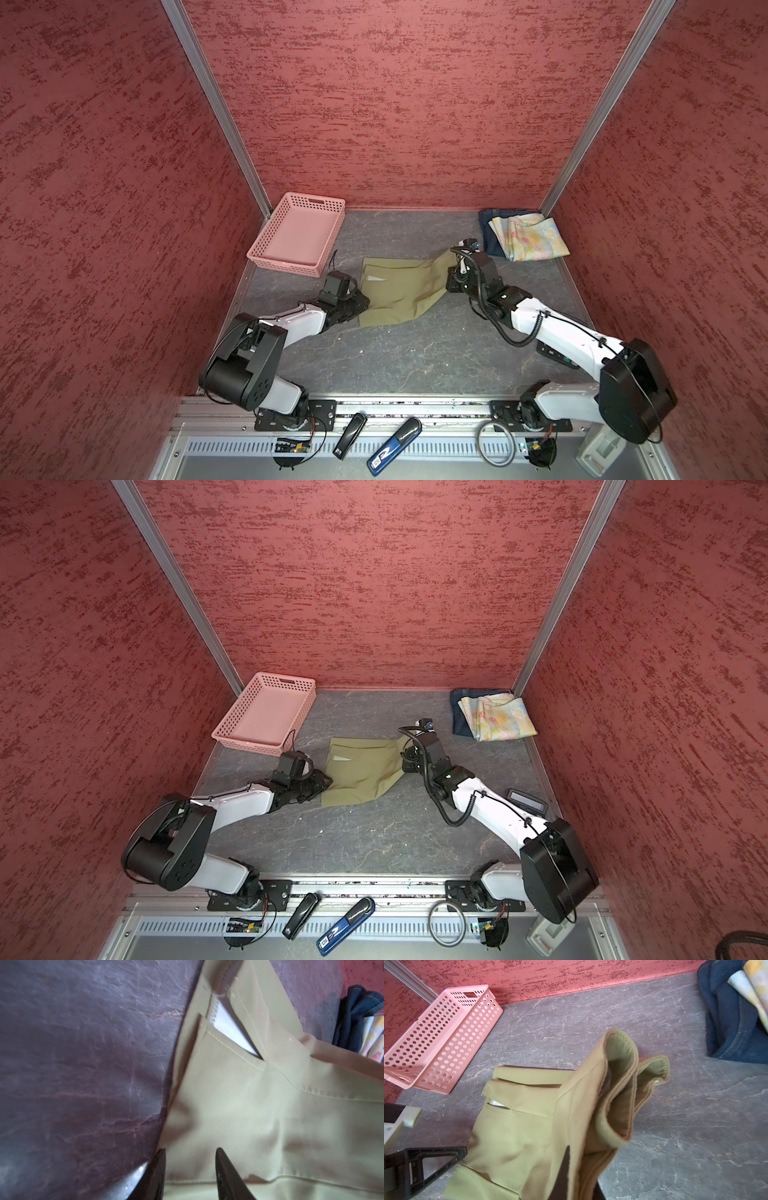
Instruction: Fold and stack the skirts
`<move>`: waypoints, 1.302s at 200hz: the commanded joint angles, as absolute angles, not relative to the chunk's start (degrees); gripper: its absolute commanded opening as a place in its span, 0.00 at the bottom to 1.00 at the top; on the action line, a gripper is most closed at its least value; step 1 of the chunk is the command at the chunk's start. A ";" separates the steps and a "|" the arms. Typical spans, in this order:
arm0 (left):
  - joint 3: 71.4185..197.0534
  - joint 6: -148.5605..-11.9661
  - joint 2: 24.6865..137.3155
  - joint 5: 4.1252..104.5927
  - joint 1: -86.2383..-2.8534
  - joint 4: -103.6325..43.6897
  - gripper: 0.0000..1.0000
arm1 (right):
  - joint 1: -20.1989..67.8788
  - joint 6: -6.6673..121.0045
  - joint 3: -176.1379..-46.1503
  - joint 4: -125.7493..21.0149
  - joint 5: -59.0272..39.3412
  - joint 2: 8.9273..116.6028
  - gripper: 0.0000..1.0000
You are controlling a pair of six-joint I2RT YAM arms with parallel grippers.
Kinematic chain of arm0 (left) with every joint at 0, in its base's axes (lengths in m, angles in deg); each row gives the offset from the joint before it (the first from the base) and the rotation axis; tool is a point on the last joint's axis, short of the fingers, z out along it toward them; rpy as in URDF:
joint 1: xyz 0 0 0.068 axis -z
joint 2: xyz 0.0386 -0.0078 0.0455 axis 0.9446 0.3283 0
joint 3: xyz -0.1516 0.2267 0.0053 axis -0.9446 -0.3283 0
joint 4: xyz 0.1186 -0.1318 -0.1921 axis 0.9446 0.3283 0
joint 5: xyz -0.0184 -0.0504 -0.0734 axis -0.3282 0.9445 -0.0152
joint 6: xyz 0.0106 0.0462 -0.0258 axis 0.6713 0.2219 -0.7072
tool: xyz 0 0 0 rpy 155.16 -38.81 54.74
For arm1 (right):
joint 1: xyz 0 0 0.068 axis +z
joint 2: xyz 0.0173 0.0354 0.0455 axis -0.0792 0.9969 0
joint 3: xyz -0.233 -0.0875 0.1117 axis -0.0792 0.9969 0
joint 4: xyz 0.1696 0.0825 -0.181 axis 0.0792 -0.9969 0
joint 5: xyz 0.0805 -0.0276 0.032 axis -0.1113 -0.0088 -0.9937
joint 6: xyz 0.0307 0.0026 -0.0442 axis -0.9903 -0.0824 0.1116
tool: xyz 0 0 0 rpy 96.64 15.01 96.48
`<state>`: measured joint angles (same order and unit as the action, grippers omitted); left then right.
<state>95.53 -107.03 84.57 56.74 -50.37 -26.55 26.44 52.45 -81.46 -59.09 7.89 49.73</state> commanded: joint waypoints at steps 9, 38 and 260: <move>97.14 -104.54 90.17 55.23 -50.10 -26.06 0.25 | 25.95 56.30 -82.49 -57.51 5.12 48.06 0.00; 98.23 -104.95 94.61 56.49 -48.77 -28.27 0.12 | 26.01 58.44 -84.89 -57.89 1.74 49.50 0.00; 101.53 -106.88 97.75 57.13 -44.49 -29.64 0.02 | 42.80 59.08 -97.02 -61.66 -7.70 75.77 0.00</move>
